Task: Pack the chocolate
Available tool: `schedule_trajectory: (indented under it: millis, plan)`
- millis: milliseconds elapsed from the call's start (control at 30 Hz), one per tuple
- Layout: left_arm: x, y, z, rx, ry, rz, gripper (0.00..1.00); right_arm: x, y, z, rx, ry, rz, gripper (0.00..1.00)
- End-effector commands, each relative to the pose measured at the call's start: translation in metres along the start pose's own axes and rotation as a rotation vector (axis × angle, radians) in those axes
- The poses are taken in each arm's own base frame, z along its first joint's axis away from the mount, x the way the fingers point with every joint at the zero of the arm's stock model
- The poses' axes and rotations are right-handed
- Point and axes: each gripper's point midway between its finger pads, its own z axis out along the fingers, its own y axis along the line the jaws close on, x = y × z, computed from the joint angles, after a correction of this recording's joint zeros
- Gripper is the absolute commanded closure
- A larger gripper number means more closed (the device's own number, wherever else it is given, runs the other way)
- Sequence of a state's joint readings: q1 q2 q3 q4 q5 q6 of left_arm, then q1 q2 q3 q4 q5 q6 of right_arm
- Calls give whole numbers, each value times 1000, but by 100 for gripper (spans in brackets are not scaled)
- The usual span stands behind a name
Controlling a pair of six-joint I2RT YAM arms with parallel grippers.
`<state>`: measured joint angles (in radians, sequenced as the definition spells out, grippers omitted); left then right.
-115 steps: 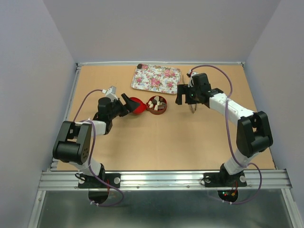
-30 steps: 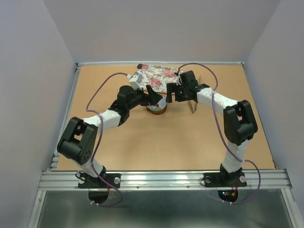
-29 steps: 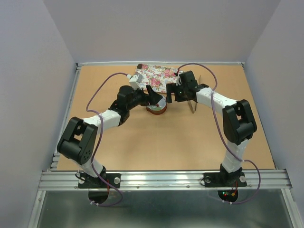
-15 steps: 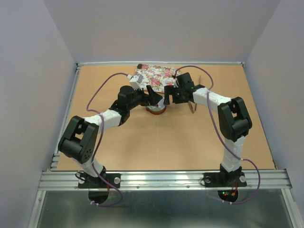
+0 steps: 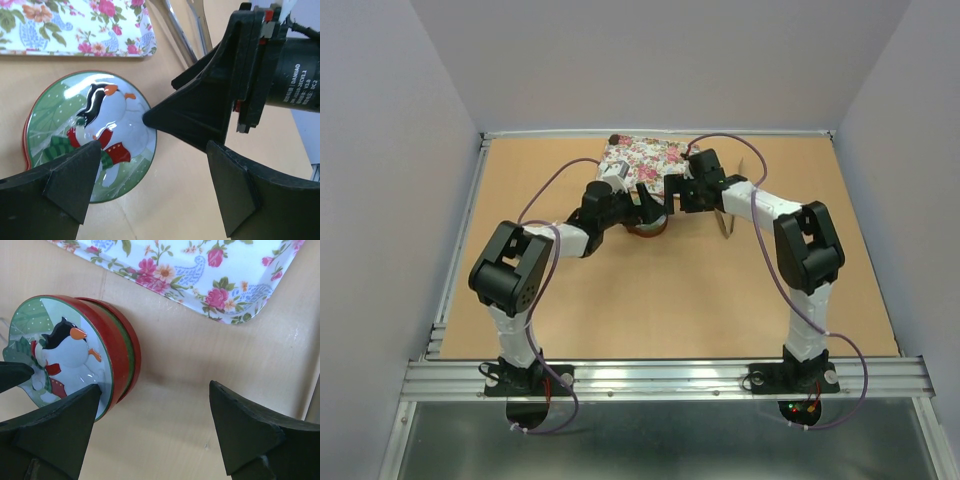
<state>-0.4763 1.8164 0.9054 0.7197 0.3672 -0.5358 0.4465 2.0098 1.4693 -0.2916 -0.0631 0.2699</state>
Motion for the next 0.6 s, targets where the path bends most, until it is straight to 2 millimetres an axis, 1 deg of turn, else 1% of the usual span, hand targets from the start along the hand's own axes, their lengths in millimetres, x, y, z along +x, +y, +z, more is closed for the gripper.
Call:
schedule_trajectory:
  millis: [0,100,200,300,333,367,500,533,567]
  plan:
    - [-34,-25,10,88,-90,35,2,-3,-13,11,88,-2,-10,6]
    - [-28,-20,17,84,-80,24,2,12,-23,19,128,44,-19,6]
    - [-22,-9,24,65,-76,17,2,25,-29,25,144,80,-24,6]
    - [-21,-6,32,68,-72,16,2,35,-32,27,153,108,-28,6]
    - [-15,-1,35,63,-60,9,2,38,-34,27,158,117,-30,6]
    - [-15,-2,36,67,-64,8,2,41,-35,28,163,124,-32,6]
    - [-5,10,38,41,-59,-18,2,57,-40,32,176,164,-35,6]
    - [0,12,38,37,-59,-32,2,65,-43,35,179,185,-33,6]
    - [3,15,37,31,-56,-41,2,69,-43,37,178,195,-31,7]
